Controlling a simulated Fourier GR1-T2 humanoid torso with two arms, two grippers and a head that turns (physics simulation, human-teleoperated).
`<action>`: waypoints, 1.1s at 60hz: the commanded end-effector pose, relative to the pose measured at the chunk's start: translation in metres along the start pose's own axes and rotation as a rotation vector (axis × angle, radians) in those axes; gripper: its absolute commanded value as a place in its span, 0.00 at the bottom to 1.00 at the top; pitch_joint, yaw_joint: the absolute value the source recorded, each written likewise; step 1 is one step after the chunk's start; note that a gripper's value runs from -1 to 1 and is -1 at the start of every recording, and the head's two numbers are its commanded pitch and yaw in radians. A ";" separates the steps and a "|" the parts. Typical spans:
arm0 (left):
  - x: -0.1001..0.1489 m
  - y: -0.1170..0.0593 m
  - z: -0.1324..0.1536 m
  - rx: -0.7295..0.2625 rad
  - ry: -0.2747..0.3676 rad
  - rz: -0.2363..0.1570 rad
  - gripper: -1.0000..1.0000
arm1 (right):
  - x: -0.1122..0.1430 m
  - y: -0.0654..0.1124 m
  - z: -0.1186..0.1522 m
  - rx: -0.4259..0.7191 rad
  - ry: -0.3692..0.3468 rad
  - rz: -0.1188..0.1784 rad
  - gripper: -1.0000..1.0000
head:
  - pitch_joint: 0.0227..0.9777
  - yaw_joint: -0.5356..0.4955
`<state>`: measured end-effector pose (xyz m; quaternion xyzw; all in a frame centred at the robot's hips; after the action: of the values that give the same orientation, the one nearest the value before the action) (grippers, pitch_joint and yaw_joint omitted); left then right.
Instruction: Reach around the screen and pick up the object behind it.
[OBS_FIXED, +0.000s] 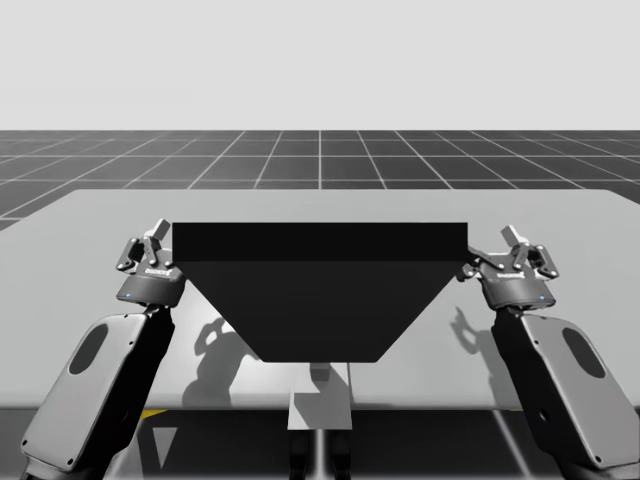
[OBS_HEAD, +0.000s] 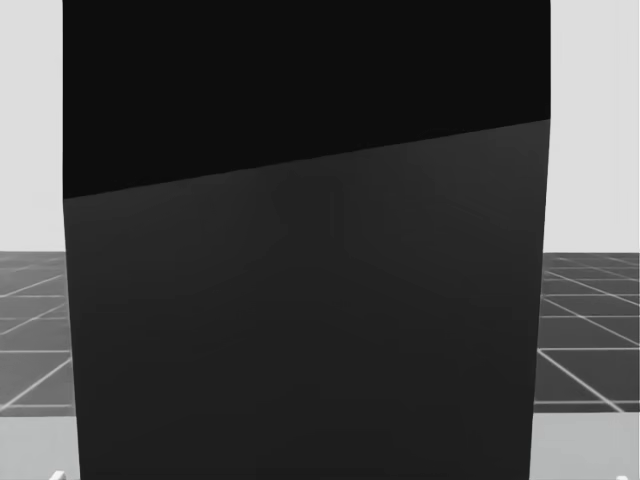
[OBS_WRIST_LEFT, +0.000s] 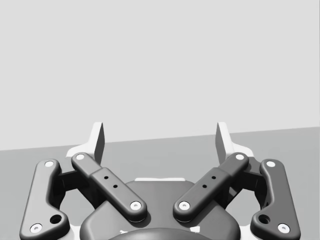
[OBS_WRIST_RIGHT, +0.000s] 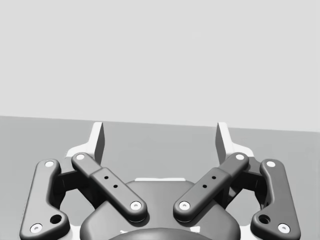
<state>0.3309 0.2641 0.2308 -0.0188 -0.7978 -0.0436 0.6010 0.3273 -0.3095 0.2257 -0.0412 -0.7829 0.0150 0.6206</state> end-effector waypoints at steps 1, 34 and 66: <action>-0.001 -0.001 0.000 -0.003 0.002 -0.003 0.00 | 0.000 0.002 0.003 -0.004 -0.001 0.003 0.00 | 0.10 0.50; 0.030 0.008 0.033 -0.258 0.085 0.051 0.00 | 0.040 0.004 0.041 0.388 -0.069 -0.033 0.00 | 0.10 0.50; 0.054 0.030 0.090 -0.700 0.141 0.089 0.00 | 0.027 -0.030 0.114 0.904 -0.083 -0.077 0.00 | 0.12 0.50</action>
<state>0.2501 0.3043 0.2634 -0.2205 -0.7138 -0.2424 0.6190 0.2327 -0.3336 0.2411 0.2256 -0.7467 0.2928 0.5529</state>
